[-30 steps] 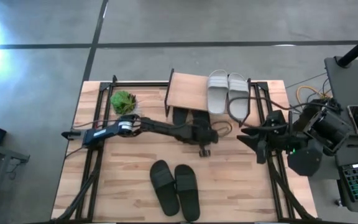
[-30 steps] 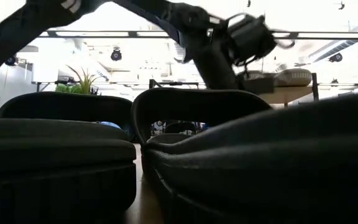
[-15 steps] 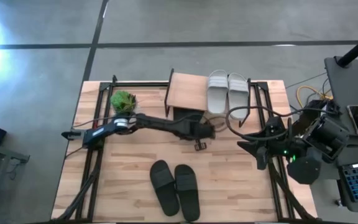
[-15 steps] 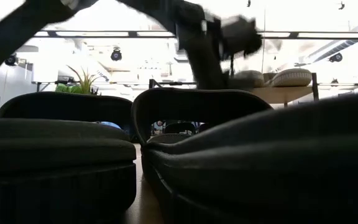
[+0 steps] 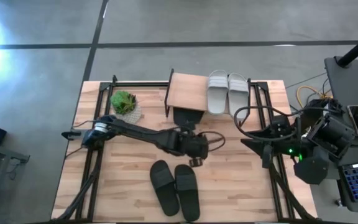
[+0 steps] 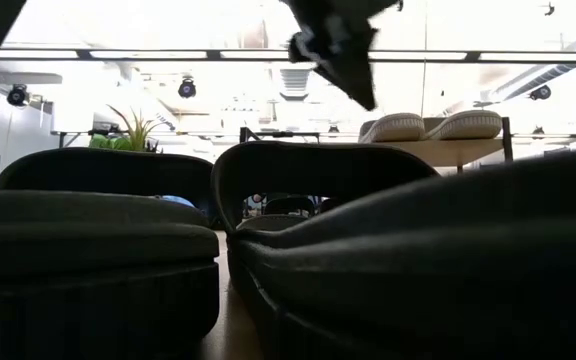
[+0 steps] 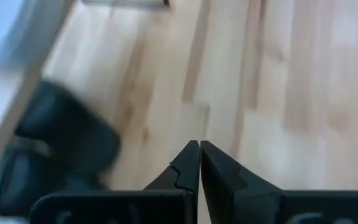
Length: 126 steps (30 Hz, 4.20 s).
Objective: Pick and place slides into the shelf
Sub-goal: Adjust the shelf
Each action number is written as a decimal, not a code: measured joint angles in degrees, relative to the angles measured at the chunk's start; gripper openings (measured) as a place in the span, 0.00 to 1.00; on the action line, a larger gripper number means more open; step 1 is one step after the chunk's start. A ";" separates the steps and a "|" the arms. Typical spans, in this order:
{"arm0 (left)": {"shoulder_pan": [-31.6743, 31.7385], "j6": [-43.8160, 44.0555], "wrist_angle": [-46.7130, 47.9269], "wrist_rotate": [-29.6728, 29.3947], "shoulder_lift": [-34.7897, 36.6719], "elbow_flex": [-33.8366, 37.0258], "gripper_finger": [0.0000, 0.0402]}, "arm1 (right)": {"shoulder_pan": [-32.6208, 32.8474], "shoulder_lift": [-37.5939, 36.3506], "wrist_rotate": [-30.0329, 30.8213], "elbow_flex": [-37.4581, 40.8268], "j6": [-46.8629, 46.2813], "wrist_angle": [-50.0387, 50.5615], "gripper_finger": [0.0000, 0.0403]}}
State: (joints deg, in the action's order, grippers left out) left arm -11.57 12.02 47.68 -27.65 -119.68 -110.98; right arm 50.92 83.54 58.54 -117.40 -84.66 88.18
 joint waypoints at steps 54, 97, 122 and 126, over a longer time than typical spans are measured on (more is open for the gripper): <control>-24.54 54.73 4.44 -15.12 36.69 33.83 0.00 | 4.71 1.23 14.54 15.76 -28.96 0.42 0.46; 31.20 11.66 -14.26 13.10 47.80 49.12 0.00 | -103.80 -10.09 -29.66 38.75 35.49 -12.10 0.02; 38.22 11.38 -22.25 28.59 39.88 49.09 0.00 | -106.71 -5.89 -33.16 41.53 32.82 -10.33 0.02; 38.20 11.46 -22.35 29.50 39.87 49.09 0.00 | -106.67 -5.33 -34.53 41.46 32.16 -10.27 0.02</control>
State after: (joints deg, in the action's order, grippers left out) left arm 26.63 23.48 25.33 1.84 -79.81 -61.89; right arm -55.75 78.21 24.01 -75.94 -52.51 77.91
